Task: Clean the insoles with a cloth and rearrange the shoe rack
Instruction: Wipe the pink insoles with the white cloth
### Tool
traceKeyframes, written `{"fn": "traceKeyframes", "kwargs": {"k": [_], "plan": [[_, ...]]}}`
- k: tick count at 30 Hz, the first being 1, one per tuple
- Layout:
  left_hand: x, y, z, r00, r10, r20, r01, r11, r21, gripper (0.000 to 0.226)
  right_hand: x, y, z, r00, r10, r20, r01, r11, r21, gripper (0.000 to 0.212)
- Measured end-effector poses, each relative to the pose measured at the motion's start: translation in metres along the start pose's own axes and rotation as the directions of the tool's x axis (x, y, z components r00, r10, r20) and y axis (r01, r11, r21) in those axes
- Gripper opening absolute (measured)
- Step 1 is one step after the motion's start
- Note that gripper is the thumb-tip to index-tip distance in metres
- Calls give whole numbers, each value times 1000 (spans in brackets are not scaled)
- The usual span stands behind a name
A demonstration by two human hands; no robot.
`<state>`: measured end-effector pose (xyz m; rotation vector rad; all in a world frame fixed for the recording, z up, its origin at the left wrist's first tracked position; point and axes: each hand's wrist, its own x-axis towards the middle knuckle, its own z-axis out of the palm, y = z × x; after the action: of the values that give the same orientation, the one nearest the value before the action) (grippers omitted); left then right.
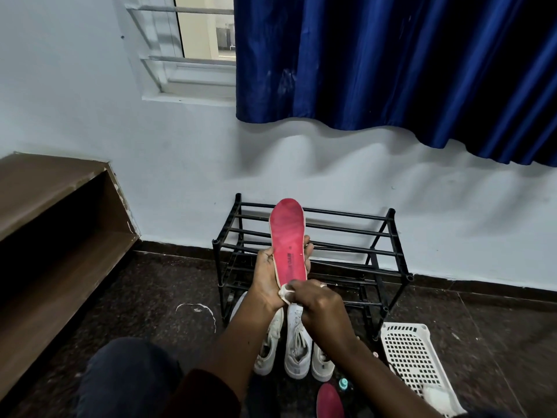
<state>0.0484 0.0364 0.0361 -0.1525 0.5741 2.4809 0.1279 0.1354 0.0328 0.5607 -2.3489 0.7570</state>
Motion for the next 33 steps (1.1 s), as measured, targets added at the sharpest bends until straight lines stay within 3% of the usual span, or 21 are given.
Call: {"fn": "traceKeyframes", "kwargs": {"k": [2,5,10,15,19,22,26,33], "plan": [[1,-1,-1,1000,-4,-17,4,1000,0,57,8,2,-4,999,-31,43,33,998,-62,35],[0,-5,0,999,-37,-3,37,997,67,60,30,1,-6,994,70,80,-59,989,-135,19],[-5,-10,4,997,-65,47,61,994,96,60,53,0,2,957,279,-81,-281,960,-6,19],[1,0,-2,999,-21,-32,22,999,39,68,16,-10,7,988,155,21,-155,988,27,25],[3,-1,-6,998,-55,-28,55,998,3,68,9,-6,1,1000,1,11,-1,999,-45,29],[-1,-4,-2,999,-34,-23,35,998,48,60,30,-5,-2,992,92,89,-82,991,-110,21],[-7,-10,11,1000,-30,-2,30,991,134,60,51,0,0,959,282,-34,-284,951,-120,11],[-3,9,4,995,78,-66,-73,994,78,55,13,-17,7,987,151,-56,-154,987,-49,24]]}}
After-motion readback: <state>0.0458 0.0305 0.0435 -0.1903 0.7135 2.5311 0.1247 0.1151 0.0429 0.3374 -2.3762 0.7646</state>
